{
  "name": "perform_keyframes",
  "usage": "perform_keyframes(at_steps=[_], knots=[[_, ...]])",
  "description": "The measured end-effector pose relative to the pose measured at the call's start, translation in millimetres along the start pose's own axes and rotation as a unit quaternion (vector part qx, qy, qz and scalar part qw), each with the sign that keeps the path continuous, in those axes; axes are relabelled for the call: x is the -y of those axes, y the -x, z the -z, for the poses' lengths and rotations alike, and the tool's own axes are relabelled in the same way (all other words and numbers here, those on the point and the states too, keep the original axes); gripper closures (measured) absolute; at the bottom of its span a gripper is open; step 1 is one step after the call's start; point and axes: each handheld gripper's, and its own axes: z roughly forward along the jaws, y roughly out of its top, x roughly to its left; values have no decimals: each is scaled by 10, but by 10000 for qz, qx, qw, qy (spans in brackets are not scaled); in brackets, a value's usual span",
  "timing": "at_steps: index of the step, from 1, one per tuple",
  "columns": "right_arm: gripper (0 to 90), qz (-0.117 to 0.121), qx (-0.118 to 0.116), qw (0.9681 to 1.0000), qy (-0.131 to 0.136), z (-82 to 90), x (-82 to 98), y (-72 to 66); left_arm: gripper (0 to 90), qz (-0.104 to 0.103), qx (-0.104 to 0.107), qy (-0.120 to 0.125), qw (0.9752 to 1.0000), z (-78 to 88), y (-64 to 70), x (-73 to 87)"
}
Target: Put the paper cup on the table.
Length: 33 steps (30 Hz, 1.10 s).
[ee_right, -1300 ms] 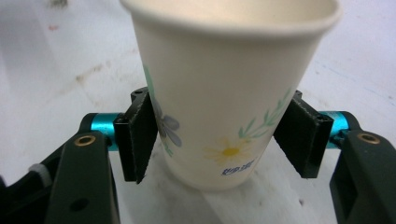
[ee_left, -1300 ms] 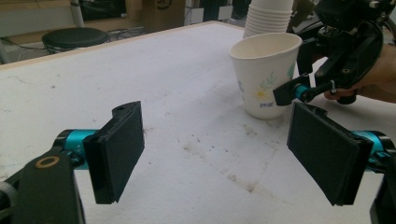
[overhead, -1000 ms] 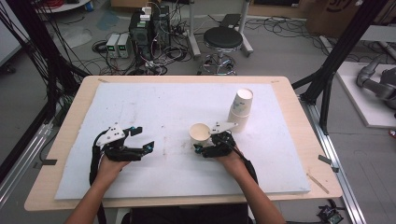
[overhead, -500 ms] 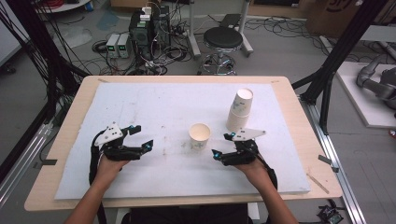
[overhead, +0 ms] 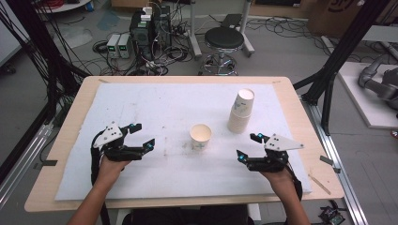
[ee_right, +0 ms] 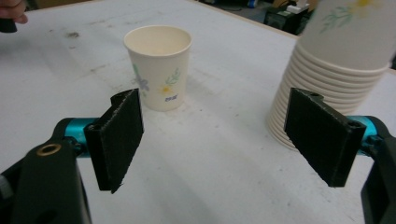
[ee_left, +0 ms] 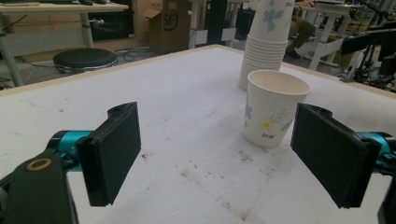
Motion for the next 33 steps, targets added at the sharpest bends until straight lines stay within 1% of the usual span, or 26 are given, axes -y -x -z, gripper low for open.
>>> perform_keyframes(at_steps=[1,4,6,7,9,12,15,23,27,33], knots=[[202,-15,45,10000,28,23,7,16,161,5,-14,30,10000,3,2,-1],[202,-115,138,9998,77,79,24,52,161,-34,43,37,10000,16,-7,-14],[202,-155,199,9996,123,103,32,85,161,-55,31,51,10000,18,-9,-19],[202,-168,211,9995,147,106,32,92,161,-60,28,53,10000,20,-11,-21],[202,-148,267,9995,115,118,35,95,161,-63,12,74,10000,27,-9,-25],[202,-117,275,9995,130,137,37,80,161,-86,-21,92,9999,38,-2,-33],[202,-95,279,9995,138,142,28,68,161,-103,-11,102,9999,48,-3,-42],[203,-66,310,9994,133,149,18,45,162,-88,-13,138,9999,51,-7,-38],[203,-99,317,9993,150,168,18,35,163,-91,11,137,9999,48,-4,-49],[203,-91,318,9994,122,159,31,39,163,-74,-11,148,9999,38,-16,-46]])
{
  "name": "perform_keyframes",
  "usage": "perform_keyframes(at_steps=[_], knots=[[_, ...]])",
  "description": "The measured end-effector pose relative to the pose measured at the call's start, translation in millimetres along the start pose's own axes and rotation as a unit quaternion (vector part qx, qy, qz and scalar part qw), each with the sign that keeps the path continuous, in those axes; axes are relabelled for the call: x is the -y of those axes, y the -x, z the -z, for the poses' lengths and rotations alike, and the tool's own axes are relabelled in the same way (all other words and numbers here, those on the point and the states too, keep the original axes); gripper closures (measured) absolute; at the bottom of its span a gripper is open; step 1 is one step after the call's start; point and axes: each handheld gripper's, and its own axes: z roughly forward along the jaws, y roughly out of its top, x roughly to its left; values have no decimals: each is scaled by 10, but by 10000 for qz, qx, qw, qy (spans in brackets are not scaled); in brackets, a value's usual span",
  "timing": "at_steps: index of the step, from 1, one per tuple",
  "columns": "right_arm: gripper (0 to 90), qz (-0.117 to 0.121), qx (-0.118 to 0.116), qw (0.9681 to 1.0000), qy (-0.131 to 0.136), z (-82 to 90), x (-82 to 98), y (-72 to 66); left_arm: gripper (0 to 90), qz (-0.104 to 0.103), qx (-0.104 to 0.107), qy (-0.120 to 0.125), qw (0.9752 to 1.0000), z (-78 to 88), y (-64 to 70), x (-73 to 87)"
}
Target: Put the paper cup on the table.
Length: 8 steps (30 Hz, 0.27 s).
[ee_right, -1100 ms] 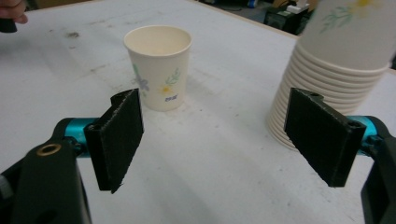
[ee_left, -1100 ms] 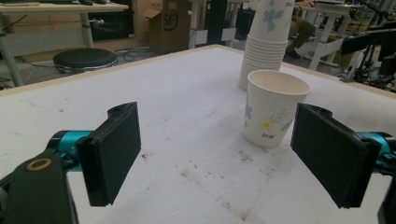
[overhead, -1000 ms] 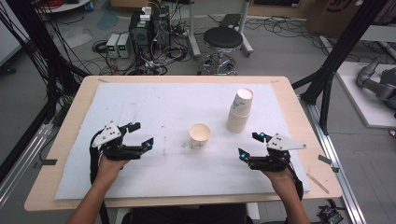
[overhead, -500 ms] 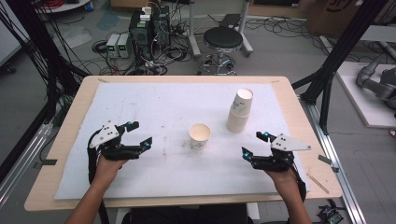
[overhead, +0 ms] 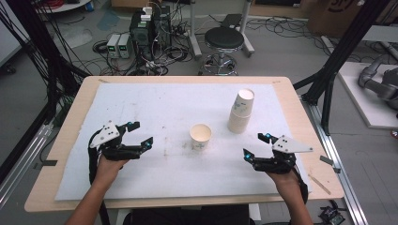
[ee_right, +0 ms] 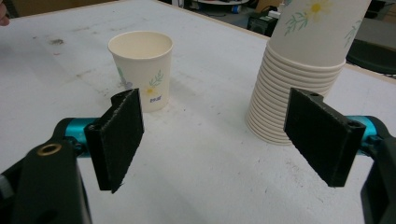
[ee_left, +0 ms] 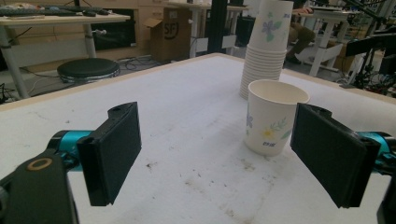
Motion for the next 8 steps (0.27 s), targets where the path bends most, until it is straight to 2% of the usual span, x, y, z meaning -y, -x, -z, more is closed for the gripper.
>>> perform_keyframes(at_steps=[8], knots=[[203,-1,-6,10000,-16,-8,24,23,165,26,-17,15,10000,-29,-10,1]])
